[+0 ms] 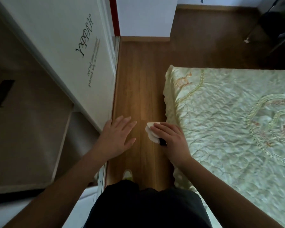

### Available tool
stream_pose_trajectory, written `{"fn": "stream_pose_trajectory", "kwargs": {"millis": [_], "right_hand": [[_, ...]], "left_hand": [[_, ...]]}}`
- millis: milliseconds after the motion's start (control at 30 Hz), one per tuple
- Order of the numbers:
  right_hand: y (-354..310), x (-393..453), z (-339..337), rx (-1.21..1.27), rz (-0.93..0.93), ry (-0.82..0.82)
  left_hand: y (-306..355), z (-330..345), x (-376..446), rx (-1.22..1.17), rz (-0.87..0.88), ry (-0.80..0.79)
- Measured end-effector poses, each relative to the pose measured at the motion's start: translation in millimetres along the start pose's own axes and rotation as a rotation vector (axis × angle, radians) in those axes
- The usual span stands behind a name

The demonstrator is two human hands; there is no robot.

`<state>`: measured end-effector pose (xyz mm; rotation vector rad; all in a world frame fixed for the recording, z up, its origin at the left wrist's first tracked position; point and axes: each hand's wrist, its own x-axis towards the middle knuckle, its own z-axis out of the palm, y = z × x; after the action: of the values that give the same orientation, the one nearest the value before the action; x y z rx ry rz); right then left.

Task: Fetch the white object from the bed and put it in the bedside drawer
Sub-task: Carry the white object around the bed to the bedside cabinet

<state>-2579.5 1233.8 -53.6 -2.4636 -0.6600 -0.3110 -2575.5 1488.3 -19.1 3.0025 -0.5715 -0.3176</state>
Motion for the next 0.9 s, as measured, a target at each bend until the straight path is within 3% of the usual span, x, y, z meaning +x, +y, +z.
{"fn": "stream_pose_trajectory", "kwargs": {"millis": [233,400,533,733,900], "right_hand": [[36,96,6,-0.095,-0.004,0.145],[95,152,10,-0.182,-0.050,0.014],[162,206,9,-0.148,-0.011,0.020],[250,306,-16,-0.165,-0.052,0.019],[283,383,-8,-0.132,-0.019,0.012]], "left_hand": [[-47,-38,104,-0.039,0.137,0.033],[-68,-41,191,-0.078,0.141,0.017],[-78,-39,277,-0.045,0.172,-0.051],[-91,-87,390,-0.033,0.175,0.098],[-117,-112,458,-0.065,0.126,0.072]]}}
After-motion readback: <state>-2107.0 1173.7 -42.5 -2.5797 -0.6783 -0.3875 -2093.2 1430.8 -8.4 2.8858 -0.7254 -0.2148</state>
